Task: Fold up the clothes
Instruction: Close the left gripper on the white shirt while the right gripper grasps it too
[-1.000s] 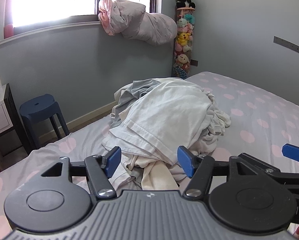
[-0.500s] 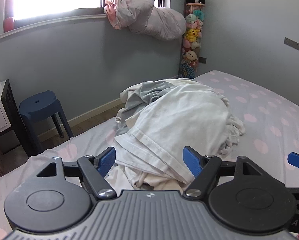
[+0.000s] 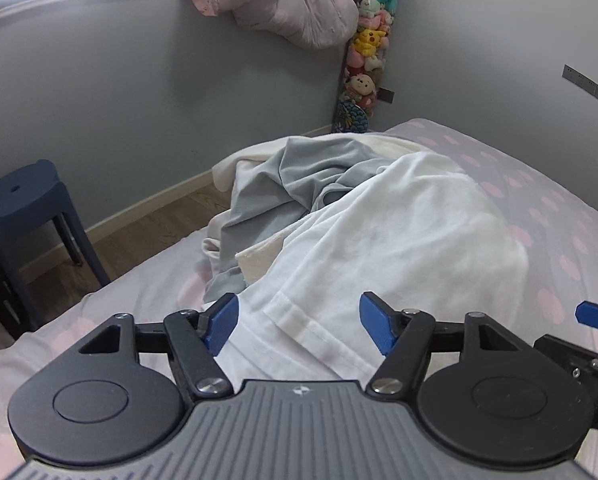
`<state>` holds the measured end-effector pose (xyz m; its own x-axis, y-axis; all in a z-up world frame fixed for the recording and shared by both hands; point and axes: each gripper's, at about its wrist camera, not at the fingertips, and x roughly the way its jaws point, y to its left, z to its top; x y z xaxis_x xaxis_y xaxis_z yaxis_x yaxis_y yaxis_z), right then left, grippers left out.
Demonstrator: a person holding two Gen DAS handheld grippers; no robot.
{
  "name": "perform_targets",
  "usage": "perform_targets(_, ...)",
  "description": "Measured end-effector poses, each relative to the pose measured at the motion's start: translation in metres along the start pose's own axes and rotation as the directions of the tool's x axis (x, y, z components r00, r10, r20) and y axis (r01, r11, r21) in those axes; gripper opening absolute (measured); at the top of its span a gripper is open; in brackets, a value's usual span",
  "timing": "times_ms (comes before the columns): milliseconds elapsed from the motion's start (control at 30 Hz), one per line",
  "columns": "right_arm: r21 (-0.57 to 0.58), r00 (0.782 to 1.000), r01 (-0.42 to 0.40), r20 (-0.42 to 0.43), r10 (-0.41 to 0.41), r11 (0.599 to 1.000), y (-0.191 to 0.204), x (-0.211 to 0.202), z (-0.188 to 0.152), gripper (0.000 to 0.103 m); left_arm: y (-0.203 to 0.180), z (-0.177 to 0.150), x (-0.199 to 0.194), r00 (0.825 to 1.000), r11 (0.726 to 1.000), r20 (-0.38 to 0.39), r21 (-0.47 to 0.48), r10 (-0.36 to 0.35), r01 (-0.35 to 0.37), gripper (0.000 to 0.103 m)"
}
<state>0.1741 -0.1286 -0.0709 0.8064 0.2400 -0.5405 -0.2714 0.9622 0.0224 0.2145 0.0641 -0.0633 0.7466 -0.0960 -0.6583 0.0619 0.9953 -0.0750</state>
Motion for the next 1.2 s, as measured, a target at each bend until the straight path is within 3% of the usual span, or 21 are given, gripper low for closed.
perform_targets(200,-0.013,0.999,-0.012,-0.03,0.011,1.0,-0.002,0.035,0.009,0.067,0.008,0.001,0.033,0.998,0.998,-0.013,-0.029,-0.054,0.054,0.049)
perform_targets(267,-0.016,0.999,-0.016,-0.039,0.016,1.0,-0.002,0.046,0.012,0.051,0.01,0.001,0.035,0.996,0.994,-0.016,-0.069,-0.087,0.085,0.038)
perform_targets(333,-0.014,0.999,-0.028,-0.042,0.027,1.0,-0.001,0.05,0.014,0.043,0.01,0.0,0.035,0.994,0.99,-0.014,-0.098,-0.107,0.105,0.026)
perform_targets(433,-0.024,0.999,-0.029,-0.015,0.029,0.999,-0.002,0.042,0.016,0.014,0.008,0.001,0.033,0.992,0.985,-0.013,-0.122,-0.125,0.123,0.003)
perform_targets(467,-0.021,1.0,-0.028,-0.01,0.028,0.999,-0.004,0.037,0.017,0.008,0.007,0.002,0.029,0.989,0.981,-0.006,-0.13,-0.146,0.144,0.0)
perform_targets(633,-0.005,1.0,-0.021,0.014,0.021,1.0,-0.015,0.012,0.02,0.0,-0.022,0.004,-0.001,0.975,0.973,0.032,-0.074,-0.218,0.22,0.0)
perform_targets(733,0.005,0.999,-0.017,0.029,0.016,1.0,-0.022,-0.003,0.021,0.0,-0.042,0.003,-0.018,0.963,0.961,0.038,-0.068,-0.267,0.269,0.0)
perform_targets(900,0.022,0.999,-0.01,0.053,0.009,1.0,-0.033,-0.028,0.024,0.0,-0.055,0.007,-0.035,0.984,0.984,0.036,-0.02,-0.176,0.177,0.002)
perform_targets(1000,0.032,0.998,-0.006,0.067,0.004,0.999,-0.04,-0.043,0.026,0.019,-0.05,0.01,-0.041,0.991,0.992,0.048,-0.013,-0.123,0.123,0.037)
perform_targets(1033,0.034,0.997,-0.006,0.071,0.004,0.999,-0.042,-0.047,0.026,0.04,-0.048,0.01,-0.042,0.994,0.995,0.06,-0.004,-0.096,0.097,0.054)
perform_targets(1067,0.031,0.998,-0.016,0.063,0.014,0.999,-0.039,-0.043,0.024,0.05,-0.045,0.01,-0.041,0.995,0.997,0.067,0.007,-0.075,0.074,0.058)
perform_targets(1200,0.019,0.998,-0.055,0.033,0.054,0.998,-0.027,-0.025,0.015,0.05,-0.03,0.012,-0.022,0.998,0.999,0.047,0.027,-0.035,0.033,0.059)
